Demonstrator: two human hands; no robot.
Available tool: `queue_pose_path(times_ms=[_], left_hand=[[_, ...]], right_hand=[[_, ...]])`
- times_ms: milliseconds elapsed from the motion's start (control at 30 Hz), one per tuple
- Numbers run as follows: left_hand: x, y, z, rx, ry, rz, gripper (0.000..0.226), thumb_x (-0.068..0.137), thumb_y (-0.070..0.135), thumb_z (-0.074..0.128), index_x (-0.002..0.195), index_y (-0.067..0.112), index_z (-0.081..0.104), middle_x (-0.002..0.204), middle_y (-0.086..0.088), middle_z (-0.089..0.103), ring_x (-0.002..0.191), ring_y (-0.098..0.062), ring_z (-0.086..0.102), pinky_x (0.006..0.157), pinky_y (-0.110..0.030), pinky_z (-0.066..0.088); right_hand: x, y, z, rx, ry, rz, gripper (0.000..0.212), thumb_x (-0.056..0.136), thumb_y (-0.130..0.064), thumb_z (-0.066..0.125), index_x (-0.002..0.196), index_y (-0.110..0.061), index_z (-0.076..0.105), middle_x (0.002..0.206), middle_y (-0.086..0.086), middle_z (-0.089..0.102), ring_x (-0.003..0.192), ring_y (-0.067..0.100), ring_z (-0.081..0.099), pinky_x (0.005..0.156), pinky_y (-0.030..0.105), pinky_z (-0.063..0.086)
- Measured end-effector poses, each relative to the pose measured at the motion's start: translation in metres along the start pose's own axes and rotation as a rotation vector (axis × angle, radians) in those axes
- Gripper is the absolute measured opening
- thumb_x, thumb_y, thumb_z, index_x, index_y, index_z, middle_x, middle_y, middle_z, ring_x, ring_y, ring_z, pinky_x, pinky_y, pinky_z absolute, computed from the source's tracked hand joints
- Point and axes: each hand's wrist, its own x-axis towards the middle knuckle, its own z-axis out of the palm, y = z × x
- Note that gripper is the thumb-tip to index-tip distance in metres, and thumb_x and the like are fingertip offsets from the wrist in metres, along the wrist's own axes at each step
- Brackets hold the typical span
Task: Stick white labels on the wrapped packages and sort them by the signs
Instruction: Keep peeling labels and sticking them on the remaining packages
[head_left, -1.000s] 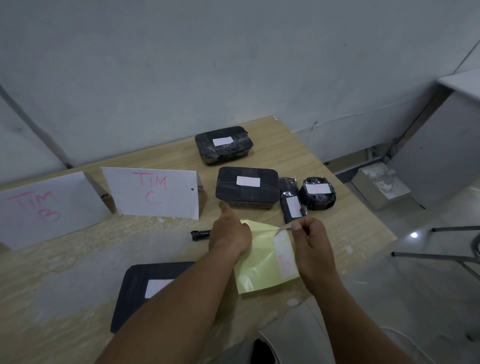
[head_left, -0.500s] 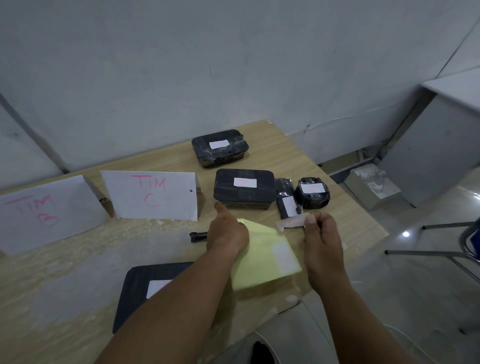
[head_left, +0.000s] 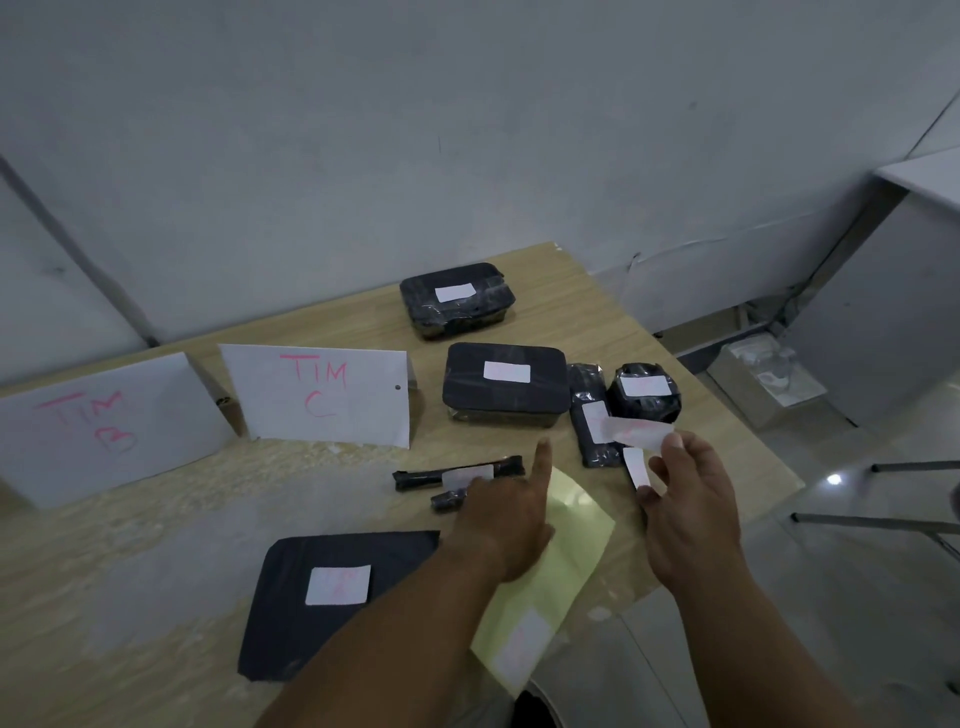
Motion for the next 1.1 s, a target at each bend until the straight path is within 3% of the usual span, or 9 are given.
queue_pose_path(times_ms=[100,167,267,367,533,700,933,1033,1100], left_hand=[[0.001,-0.007,0.003,0.079,0.063,-0.023,0.096,0.090,0.062,0.050,0.156,0.019,-0.003,0.147,-0.012,0.040,0.130,-0.032,0.038,0.105,-0.051,0.031],[0.001,-0.018,-0.002,0.084,0.200,-0.094,0.068,0.094,0.059,0.040,0.148,0.019,0.024,0.139,-0.008,0.046,0.123,-0.029,0.041,0.100,-0.048,0.031],[-0.001,-0.043,-0.016,0.160,0.250,-0.259,0.036,0.091,0.045,0.050,0.120,0.024,0.049,0.124,-0.003,0.054,0.113,-0.025,0.046,0.095,-0.044,0.034],[-0.005,-0.060,-0.025,0.215,0.187,-0.317,0.030,0.086,0.044,0.055,0.109,0.025,0.054,0.116,-0.001,0.057,0.110,-0.024,0.050,0.091,-0.042,0.033],[-0.007,-0.071,-0.029,0.146,0.272,-0.283,0.017,0.088,0.045,0.050,0.090,0.029,0.045,0.104,0.003,0.059,0.098,-0.021,0.051,0.084,-0.039,0.032],[-0.011,-0.084,-0.027,0.202,0.163,-0.308,0.024,0.089,0.035,0.048,0.107,0.031,0.063,0.109,0.002,0.063,0.105,-0.025,0.052,0.088,-0.042,0.032],[-0.012,-0.083,-0.027,0.198,0.240,-0.308,0.023,0.090,0.034,0.058,0.110,0.028,0.049,0.101,0.001,0.069,0.094,-0.026,0.060,0.083,-0.040,0.035],[-0.013,-0.083,-0.022,0.250,0.259,-0.297,0.018,0.095,0.035,0.048,0.109,0.025,0.056,0.111,0.000,0.064,0.103,-0.025,0.051,0.086,-0.041,0.034],[-0.016,-0.082,-0.020,0.281,0.255,-0.281,0.030,0.096,0.043,0.045,0.111,0.024,0.062,0.118,-0.001,0.055,0.109,-0.024,0.043,0.089,-0.041,0.033]], right_hand=[[0.004,0.005,0.002,-0.028,-0.017,0.018,0.016,0.099,-0.026,0.051,0.086,-0.026,0.061,0.085,-0.005,0.055,0.076,0.008,0.050,0.066,0.029,0.040],[0.006,0.008,0.005,-0.032,-0.018,0.033,0.018,0.099,-0.025,0.053,0.083,-0.026,0.062,0.080,-0.007,0.057,0.067,0.006,0.050,0.063,0.029,0.042],[0.010,0.013,0.009,-0.044,-0.037,0.043,0.018,0.099,-0.024,0.052,0.085,-0.024,0.062,0.079,-0.004,0.055,0.064,0.007,0.047,0.059,0.027,0.040],[0.013,0.018,0.017,-0.056,-0.075,0.054,0.014,0.099,-0.022,0.051,0.092,-0.021,0.062,0.082,0.000,0.055,0.068,0.010,0.046,0.058,0.028,0.037],[0.015,0.021,0.029,-0.097,-0.098,0.075,0.012,0.100,-0.025,0.051,0.100,-0.023,0.062,0.087,-0.003,0.055,0.074,0.011,0.047,0.063,0.029,0.038],[0.015,0.020,0.029,-0.120,-0.111,0.071,0.013,0.100,-0.025,0.051,0.092,-0.023,0.061,0.082,-0.002,0.052,0.072,0.011,0.045,0.062,0.029,0.038],[0.008,0.020,0.033,-0.140,-0.117,0.067,0.015,0.100,-0.020,0.050,0.087,-0.020,0.059,0.076,-0.002,0.051,0.065,0.009,0.042,0.058,0.028,0.035],[0.008,0.019,0.034,-0.151,-0.122,0.061,0.016,0.100,-0.020,0.050,0.086,-0.020,0.059,0.075,-0.001,0.050,0.062,0.009,0.041,0.057,0.028,0.035],[0.008,0.018,0.035,-0.151,-0.129,0.066,0.017,0.100,-0.020,0.050,0.086,-0.020,0.059,0.075,-0.002,0.051,0.062,0.009,0.042,0.057,0.028,0.035]])
